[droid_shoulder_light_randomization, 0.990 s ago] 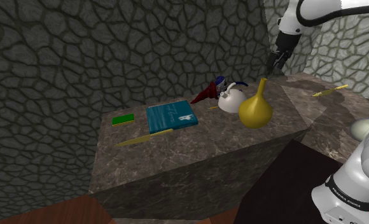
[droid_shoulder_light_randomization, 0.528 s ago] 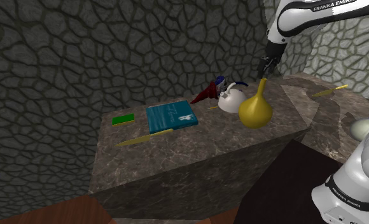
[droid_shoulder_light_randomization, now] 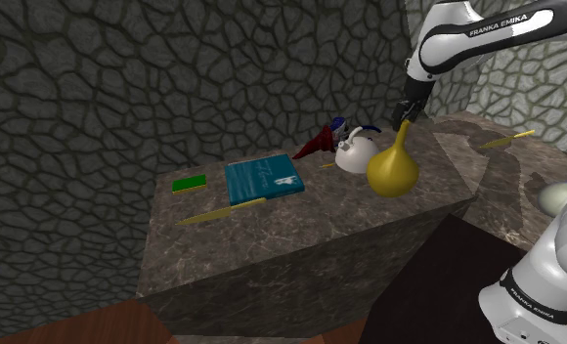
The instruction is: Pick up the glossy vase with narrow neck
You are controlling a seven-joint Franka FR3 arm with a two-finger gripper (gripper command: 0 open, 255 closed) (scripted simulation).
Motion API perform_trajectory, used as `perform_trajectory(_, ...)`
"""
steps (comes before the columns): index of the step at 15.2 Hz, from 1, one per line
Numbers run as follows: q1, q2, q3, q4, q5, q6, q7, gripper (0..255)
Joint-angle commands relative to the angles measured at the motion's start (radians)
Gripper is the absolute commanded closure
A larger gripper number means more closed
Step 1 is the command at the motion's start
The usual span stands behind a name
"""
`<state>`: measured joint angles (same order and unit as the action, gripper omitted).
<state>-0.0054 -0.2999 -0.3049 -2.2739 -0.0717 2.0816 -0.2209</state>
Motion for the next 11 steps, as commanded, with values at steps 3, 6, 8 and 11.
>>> perform_trajectory(3, 0.0, 0.001, 0.0, -0.002, 0.0, 0.004, 0.0, 255)
perform_trajectory(6, 0.0, 0.001, 0.0, -0.002, 0.0, 0.004, 0.0, 255)
perform_trajectory(8, 0.0, 0.001, 0.0, -0.002, 0.0, 0.004, 0.0, 255)
perform_trajectory(11, 0.0, -0.003, 0.001, 0.007, 0.0, -0.009, 0.0, 255)
